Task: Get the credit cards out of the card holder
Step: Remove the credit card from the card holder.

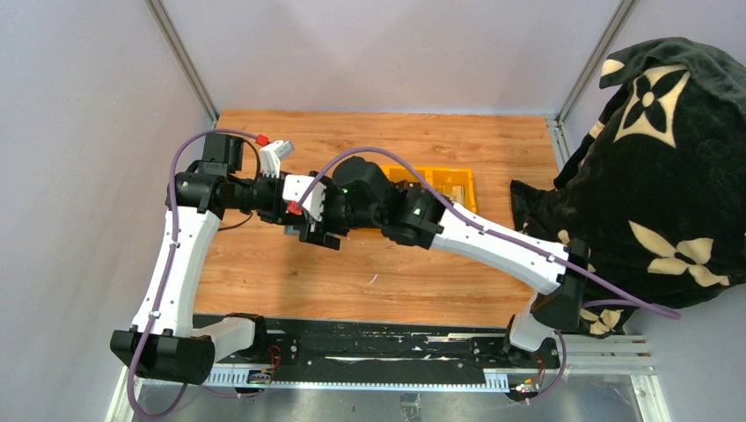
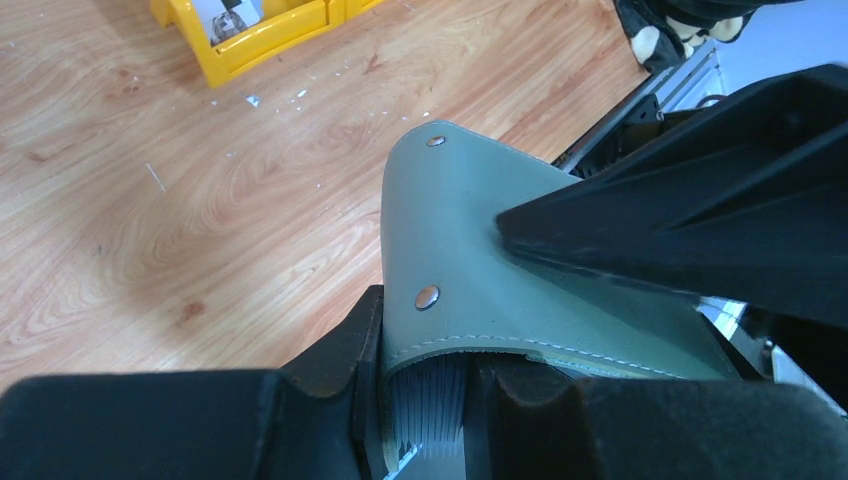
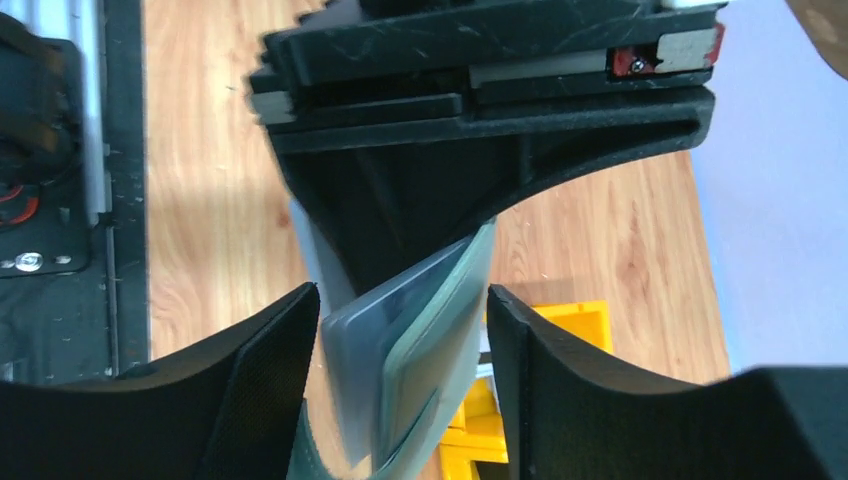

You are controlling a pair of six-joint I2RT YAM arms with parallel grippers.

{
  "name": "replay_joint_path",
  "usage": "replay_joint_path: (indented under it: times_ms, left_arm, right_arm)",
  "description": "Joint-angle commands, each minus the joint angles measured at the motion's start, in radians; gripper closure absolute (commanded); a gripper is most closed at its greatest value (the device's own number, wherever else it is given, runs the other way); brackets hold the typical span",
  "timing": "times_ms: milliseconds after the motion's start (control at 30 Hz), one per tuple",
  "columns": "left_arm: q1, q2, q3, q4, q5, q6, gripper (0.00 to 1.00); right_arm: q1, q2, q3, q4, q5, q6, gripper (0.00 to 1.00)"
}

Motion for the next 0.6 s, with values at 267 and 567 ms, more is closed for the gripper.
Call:
replay_joint_path:
  times_ms: [267,567]
  left_arm:
    - [-0.004,-0.030,0.041,-0.036,0.060,0.087,1.00]
    - [-0.004,-0.062,0.090,-0.036,0.160,0.153,0.21]
  right_arm:
    - [0.014,-0.006,0.056,-0.061,0.129,-0.072,0.97]
    - [-0.009,-0.076,0.035,0.021,0.068,0.070,1.00]
